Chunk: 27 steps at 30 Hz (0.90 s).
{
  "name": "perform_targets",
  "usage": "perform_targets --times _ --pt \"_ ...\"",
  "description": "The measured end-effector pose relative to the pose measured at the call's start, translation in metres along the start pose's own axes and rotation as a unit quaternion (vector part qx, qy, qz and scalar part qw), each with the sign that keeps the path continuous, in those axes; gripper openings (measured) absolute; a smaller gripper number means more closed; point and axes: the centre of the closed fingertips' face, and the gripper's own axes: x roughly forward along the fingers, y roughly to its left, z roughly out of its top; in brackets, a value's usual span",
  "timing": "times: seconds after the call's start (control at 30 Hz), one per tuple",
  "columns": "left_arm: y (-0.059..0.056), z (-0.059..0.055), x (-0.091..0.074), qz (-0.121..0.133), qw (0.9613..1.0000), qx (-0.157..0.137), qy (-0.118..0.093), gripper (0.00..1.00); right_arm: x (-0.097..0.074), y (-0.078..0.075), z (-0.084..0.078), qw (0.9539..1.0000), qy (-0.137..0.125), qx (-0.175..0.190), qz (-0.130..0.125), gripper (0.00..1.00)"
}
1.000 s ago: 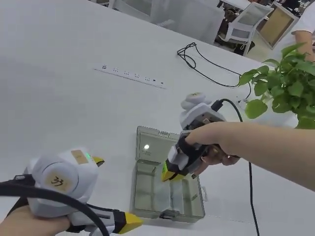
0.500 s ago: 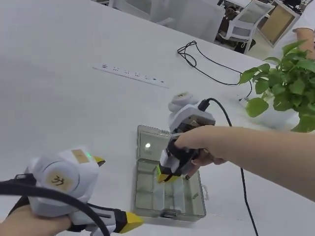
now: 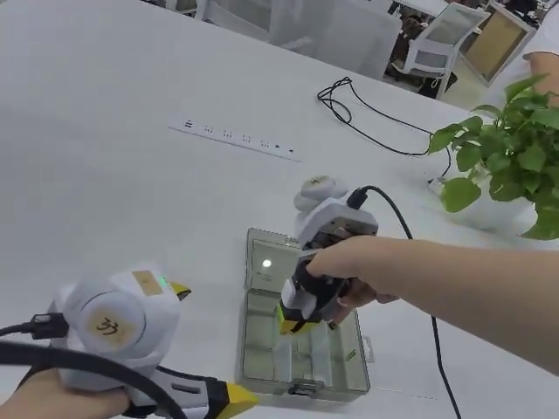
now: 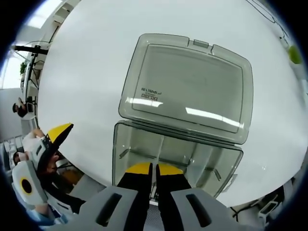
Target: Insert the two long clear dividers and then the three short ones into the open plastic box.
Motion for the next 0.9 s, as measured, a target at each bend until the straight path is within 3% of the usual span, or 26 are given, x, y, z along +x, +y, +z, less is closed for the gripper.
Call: perform_targets --times 0.1,0.23,0.53,0.67,0.77,0.83,0.9 --pt "0.002 0.001 -0.001 0.002 1.0000 0.001 0.000 0.95 -0.002 0.002 -0.001 0.9999 -0.003 0.001 0.015 0.07" --pt "0.002 0.000 -0.002 0.004 1.0000 0.001 0.002 0.94 -0.004 0.006 0.003 0.9992 -0.021 0.003 0.033 0.24" --pt "-0.004 -0.001 -0.001 0.000 1.0000 0.003 0.006 0.94 -0.006 0.013 0.006 0.9971 -0.046 -0.012 0.059 0.51" --pt "-0.004 -0.001 -0.001 0.000 1.0000 0.005 0.007 0.94 -0.007 0.016 0.005 0.9963 -0.048 -0.008 0.070 0.59" --pt "-0.004 0.000 -0.002 0.001 1.0000 0.006 0.008 0.94 -0.010 0.021 0.007 0.9943 -0.061 -0.018 0.085 0.65" --pt "-0.004 0.001 -0.002 0.002 0.9999 0.006 0.008 0.94 -0.012 0.027 0.009 0.9917 -0.069 0.000 0.108 0.69" --pt "-0.004 0.002 -0.003 0.003 0.9999 0.006 0.008 0.94 -0.014 0.028 0.010 0.9909 -0.077 -0.004 0.110 0.73"
